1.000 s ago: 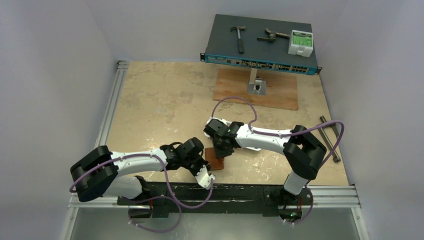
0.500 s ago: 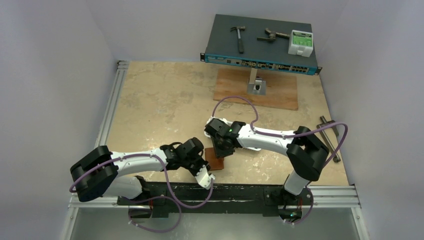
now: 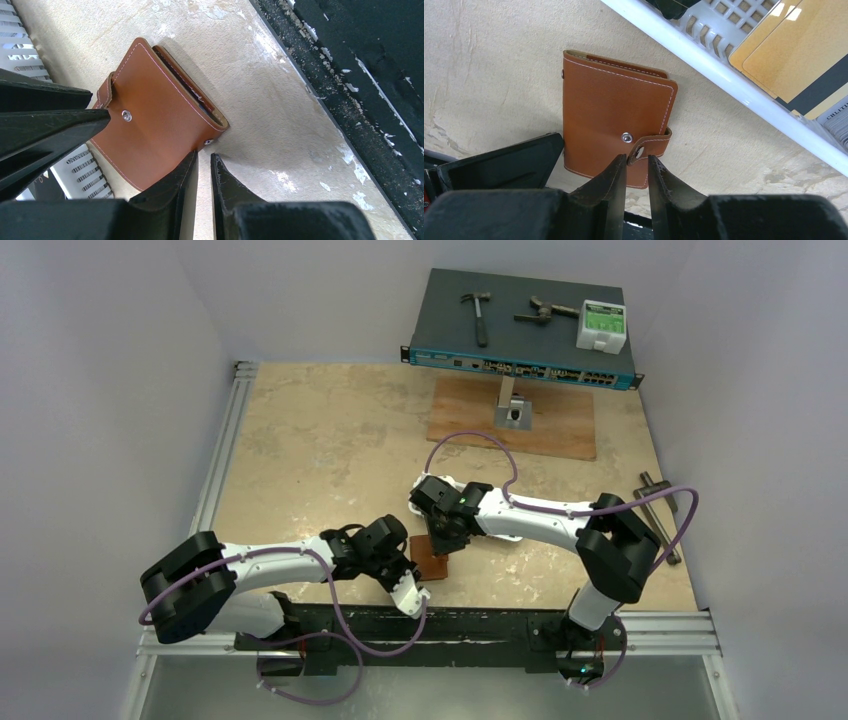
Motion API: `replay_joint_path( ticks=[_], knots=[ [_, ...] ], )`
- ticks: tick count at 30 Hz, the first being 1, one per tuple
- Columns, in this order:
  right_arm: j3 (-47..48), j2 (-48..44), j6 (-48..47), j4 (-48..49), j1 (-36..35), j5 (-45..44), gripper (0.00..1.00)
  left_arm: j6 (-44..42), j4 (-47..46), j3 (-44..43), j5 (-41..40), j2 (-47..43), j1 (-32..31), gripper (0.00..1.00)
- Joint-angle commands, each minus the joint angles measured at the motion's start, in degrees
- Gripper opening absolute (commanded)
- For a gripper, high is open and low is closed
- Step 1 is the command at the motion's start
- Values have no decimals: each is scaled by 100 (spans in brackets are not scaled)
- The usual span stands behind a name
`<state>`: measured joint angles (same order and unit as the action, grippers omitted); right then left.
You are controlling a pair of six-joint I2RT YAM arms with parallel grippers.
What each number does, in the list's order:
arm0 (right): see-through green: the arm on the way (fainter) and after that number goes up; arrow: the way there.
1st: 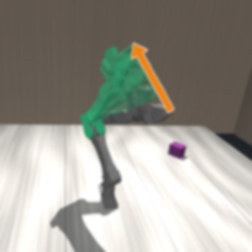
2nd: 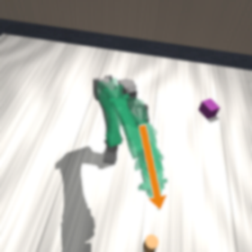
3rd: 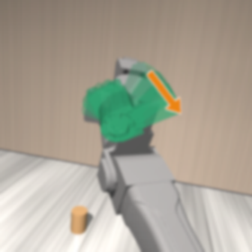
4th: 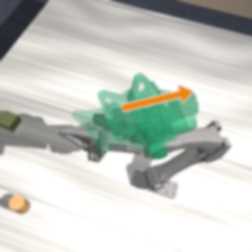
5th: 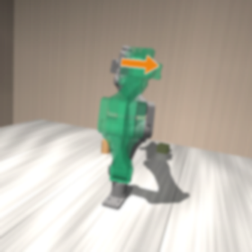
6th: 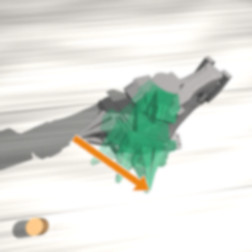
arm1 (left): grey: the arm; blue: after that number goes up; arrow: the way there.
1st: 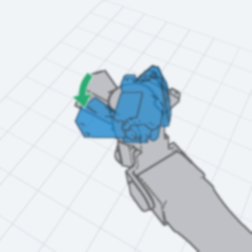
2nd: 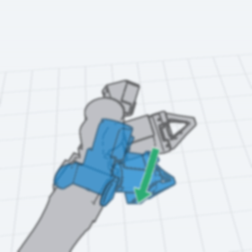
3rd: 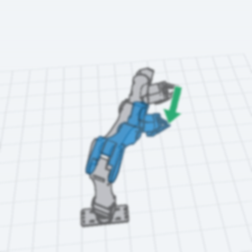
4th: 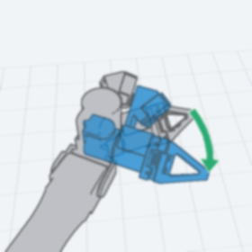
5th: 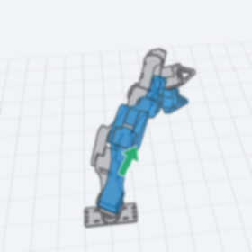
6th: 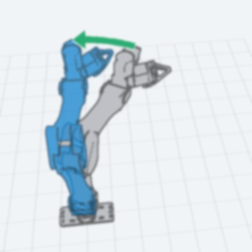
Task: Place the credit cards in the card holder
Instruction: Close the card holder at the center of the board.
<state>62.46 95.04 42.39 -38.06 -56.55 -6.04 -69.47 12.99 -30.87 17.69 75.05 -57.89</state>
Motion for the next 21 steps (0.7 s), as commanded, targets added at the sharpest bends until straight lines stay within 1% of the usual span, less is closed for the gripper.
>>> replay_joint_path(
  ticks=[1,5,9,11,15,17,21],
  knots=[
    [63,-65,-6,76,22,-56,22,118,-7,-213,65,-8,-12,14],
    [74,13,-6,88,21,-83,23,118,-24,-217,62,8,-12,14],
    [30,-25,23,114,22,-134,21,147,-34,-213,76,-1,-12,14],
    [45,-1,11,85,26,-159,17,163,-49,-200,92,4,-12,14],
    [30,-19,16,105,23,-183,4,162,-72,-190,77,1,-12,14],
    [3,-57,34,118,22,-195,0,162,-98,-193,67,1,-12,14],
    [-102,-168,36,232,22,-98,0,173,-187,-212,88,18,-12,14]
  ],
)
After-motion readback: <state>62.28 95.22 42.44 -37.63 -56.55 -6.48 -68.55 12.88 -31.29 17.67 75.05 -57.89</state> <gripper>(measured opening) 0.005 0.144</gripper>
